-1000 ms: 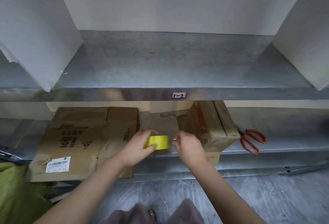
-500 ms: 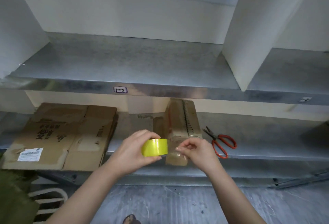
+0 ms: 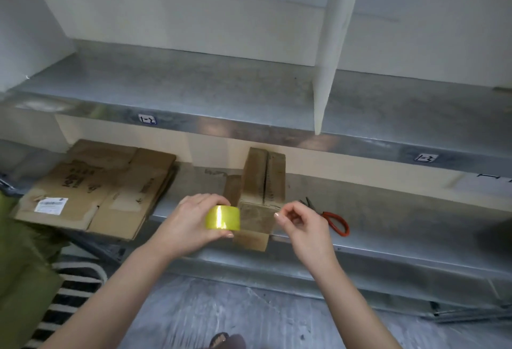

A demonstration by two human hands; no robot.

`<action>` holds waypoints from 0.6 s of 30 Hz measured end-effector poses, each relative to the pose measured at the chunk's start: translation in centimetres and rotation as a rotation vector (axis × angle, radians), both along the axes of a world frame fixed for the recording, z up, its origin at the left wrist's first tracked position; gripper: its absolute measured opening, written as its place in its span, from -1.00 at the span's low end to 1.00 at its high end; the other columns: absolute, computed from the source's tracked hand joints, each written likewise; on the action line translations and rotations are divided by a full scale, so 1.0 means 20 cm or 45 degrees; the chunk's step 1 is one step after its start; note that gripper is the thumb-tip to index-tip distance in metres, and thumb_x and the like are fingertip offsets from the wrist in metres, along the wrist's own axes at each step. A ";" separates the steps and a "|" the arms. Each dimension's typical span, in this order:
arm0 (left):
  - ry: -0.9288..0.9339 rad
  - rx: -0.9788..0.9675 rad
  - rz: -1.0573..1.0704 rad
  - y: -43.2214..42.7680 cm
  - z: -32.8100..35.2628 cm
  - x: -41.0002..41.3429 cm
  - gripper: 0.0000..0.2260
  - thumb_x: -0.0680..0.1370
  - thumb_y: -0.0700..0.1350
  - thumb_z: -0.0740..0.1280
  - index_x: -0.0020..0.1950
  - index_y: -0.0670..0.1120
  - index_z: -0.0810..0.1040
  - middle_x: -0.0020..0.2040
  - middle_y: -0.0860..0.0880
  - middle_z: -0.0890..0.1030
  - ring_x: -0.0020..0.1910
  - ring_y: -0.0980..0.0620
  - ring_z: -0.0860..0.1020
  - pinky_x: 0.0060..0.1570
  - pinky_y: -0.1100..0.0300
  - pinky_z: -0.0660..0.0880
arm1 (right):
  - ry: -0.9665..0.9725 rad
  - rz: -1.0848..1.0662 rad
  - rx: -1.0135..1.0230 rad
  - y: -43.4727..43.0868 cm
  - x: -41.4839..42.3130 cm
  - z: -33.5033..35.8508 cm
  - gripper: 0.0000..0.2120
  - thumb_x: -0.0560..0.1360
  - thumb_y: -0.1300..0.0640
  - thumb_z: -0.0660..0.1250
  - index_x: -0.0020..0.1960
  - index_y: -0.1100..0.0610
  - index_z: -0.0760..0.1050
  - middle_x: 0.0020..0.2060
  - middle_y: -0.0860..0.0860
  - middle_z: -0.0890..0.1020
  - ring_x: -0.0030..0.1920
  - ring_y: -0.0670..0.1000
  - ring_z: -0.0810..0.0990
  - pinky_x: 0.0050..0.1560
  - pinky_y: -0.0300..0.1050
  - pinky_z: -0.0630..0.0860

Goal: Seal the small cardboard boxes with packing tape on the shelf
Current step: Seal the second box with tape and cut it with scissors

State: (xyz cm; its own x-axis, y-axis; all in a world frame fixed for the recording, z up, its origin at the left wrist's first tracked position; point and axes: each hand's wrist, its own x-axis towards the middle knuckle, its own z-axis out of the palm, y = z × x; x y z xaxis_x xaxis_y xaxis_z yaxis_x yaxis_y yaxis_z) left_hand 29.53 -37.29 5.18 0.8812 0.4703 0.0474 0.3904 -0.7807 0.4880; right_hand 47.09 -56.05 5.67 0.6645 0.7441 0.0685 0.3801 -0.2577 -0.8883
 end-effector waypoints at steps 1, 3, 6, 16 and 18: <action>-0.009 -0.107 -0.009 0.00 0.01 -0.02 -0.53 0.30 0.32 0.46 0.11 0.26 0.41 0.06 0.31 0.51 0.07 0.28 0.46 0.03 0.33 0.35 | 0.017 -0.015 -0.016 0.01 0.02 0.00 -0.83 0.48 0.15 0.43 -0.25 -0.02 0.52 -0.30 -0.10 0.61 -0.25 -0.14 0.53 -0.14 -0.24 0.45; -0.032 -0.249 -0.031 0.00 0.03 -0.05 -0.55 0.30 0.32 0.43 0.09 0.29 0.37 0.04 0.34 0.50 0.05 0.27 0.48 -0.06 0.39 0.36 | 0.136 -0.034 -0.026 0.02 0.07 0.00 -0.84 0.49 0.13 0.43 -0.24 -0.01 0.54 -0.29 -0.08 0.63 -0.23 -0.13 0.55 -0.09 -0.17 0.49; -0.009 -0.237 -0.087 0.02 0.05 -0.08 -0.59 0.32 0.24 0.44 0.11 0.30 0.40 0.08 0.35 0.51 0.09 0.31 0.48 0.00 0.38 0.38 | 0.272 0.016 -0.089 0.02 0.13 0.02 -0.87 0.49 0.11 0.43 -0.23 0.03 0.58 -0.30 -0.03 0.66 -0.24 -0.10 0.59 -0.04 -0.07 0.54; 0.105 0.350 -0.015 0.23 0.07 0.14 -0.50 0.33 0.22 0.50 0.22 0.16 0.49 0.07 0.14 0.57 0.05 0.06 0.56 -0.14 0.23 0.37 | 0.452 -0.102 0.091 -0.05 0.15 -0.05 -0.91 0.48 0.13 0.45 -0.21 0.03 0.62 -0.38 0.04 0.62 -0.27 -0.03 0.63 -0.21 -0.29 0.54; 0.137 0.331 -0.004 0.21 0.05 0.20 -0.47 0.29 0.27 0.50 0.16 0.14 0.45 0.03 0.11 0.61 0.01 0.01 0.57 -0.21 0.19 0.32 | 0.523 -0.213 0.043 -0.03 0.23 -0.09 -0.88 0.48 0.16 0.46 -0.24 0.08 0.62 -0.40 0.02 0.63 -0.31 -0.07 0.61 -0.33 -0.36 0.48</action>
